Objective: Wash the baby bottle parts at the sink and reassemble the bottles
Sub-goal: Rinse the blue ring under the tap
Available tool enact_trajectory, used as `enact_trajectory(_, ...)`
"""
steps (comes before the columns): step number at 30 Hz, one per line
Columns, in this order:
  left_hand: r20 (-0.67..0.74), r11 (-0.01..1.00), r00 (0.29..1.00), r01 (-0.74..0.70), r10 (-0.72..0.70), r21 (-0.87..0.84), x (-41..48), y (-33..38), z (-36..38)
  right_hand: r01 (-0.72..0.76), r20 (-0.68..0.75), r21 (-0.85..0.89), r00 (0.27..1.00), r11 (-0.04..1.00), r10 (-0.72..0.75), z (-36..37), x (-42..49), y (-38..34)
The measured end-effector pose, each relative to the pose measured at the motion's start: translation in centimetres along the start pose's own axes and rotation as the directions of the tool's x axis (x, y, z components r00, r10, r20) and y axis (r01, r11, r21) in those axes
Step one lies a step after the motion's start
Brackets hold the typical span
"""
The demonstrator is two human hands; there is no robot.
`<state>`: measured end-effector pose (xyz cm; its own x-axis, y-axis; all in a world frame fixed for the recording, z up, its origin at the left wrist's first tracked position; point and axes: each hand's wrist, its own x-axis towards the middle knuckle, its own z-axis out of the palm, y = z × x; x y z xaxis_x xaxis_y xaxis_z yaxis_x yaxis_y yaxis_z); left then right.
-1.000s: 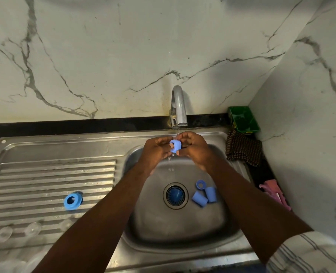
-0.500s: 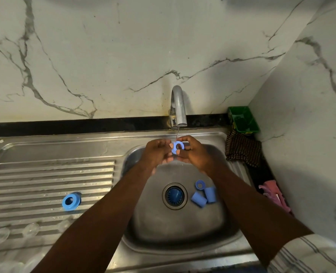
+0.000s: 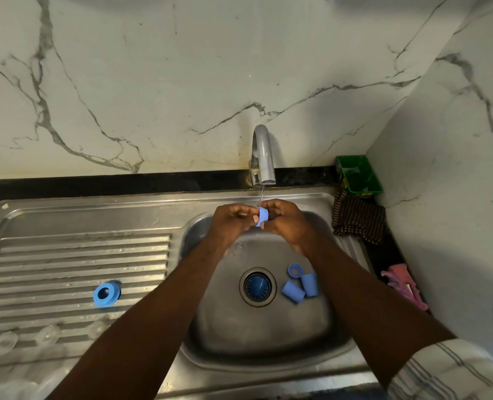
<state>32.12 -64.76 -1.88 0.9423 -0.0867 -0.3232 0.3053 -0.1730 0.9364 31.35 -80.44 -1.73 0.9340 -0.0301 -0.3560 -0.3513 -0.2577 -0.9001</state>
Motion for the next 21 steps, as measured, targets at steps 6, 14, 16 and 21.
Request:
enact_trajectory(6, -0.118, 0.994, 0.987, -0.108, 0.109, 0.015, 0.3, 0.9, 0.2, 0.017, -0.059, -0.094, 0.998, 0.995, -0.022, 0.9, 0.1, -0.9)
enact_trajectory(14, -0.144, 0.971, 0.981, 0.099, -0.132, -0.216, 0.3, 0.6, -0.8, 0.105, -0.156, -0.026, 0.982, 0.994, -0.107, 0.9, 0.1, -0.3)
enact_trajectory(16, -0.093, 0.965, 0.985, 0.120, -0.145, -0.232, 0.0, 0.4, -0.7, 0.137, -0.165, -0.019, 0.976, 0.990, -0.139, 1.1, 0.1, -0.4)
enact_trajectory(21, -0.014, 0.984, 0.998, 0.056, -0.059, -0.170, 0.0, -0.2, -0.7, 0.109, -0.070, 0.010, 0.992, 0.994, -0.108, 1.4, -0.4, 0.2)
